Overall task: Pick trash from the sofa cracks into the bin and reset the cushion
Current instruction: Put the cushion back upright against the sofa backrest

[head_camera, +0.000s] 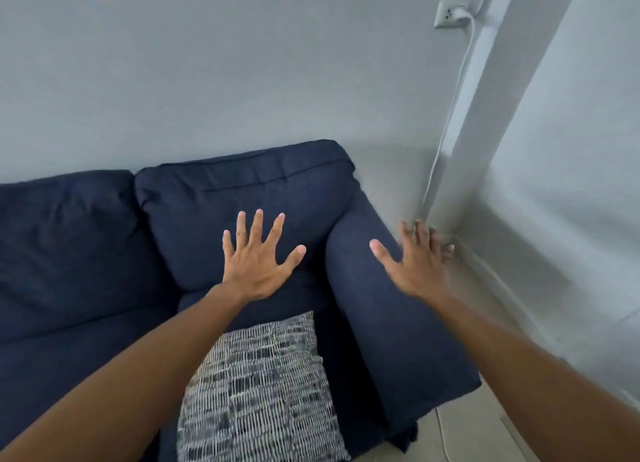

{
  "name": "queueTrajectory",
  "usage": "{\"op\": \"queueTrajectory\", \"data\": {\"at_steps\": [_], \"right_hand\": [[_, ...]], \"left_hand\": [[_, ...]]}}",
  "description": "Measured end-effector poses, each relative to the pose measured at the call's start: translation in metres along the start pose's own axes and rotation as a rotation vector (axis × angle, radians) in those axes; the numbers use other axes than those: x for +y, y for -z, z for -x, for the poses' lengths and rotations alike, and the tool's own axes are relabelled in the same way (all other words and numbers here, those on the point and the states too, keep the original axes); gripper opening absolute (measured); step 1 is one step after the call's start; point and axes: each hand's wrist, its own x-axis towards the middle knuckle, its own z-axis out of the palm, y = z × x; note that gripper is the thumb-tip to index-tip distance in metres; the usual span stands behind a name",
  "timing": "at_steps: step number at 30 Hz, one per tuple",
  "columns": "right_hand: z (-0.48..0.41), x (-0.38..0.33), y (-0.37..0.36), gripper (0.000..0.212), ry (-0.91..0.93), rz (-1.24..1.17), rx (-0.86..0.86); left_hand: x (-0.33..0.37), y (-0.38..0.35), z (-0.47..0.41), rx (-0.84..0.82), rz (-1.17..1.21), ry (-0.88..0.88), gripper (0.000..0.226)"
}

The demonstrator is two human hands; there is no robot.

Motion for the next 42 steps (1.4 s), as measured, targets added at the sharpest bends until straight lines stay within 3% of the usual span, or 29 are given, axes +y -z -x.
{"op": "queueTrajectory", "data": {"at_steps": [6, 12, 28, 35, 42], "right_hand": [[0.001, -0.068, -0.076, 0.094, 0.15, 0.017, -0.162], [0.014, -0.089, -0.151, 0.097, 0.208, 0.024, -0.297], [0.072, -0.031, -0.329, 0.109, -0.002, -0.039, -0.662], [0.084, -0.018, -0.368, 0.111, -0.103, -0.12, -0.641], [0.083, -0.028, -0.361, 0.111, -0.125, -0.218, -0.551]], "left_hand": [[-0.099, -0.019, 0.041, -0.032, -0.001, 0.22, 0.084], [-0.15, -0.065, 0.072, -0.094, 0.043, 0.351, 0.085], [-0.192, -0.262, 0.153, -0.325, 0.202, 0.598, 0.085], [-0.204, -0.302, 0.164, -0.236, 0.437, 0.807, 0.09], [-0.205, -0.296, 0.158, -0.091, 0.559, 0.762, 0.088]]}}
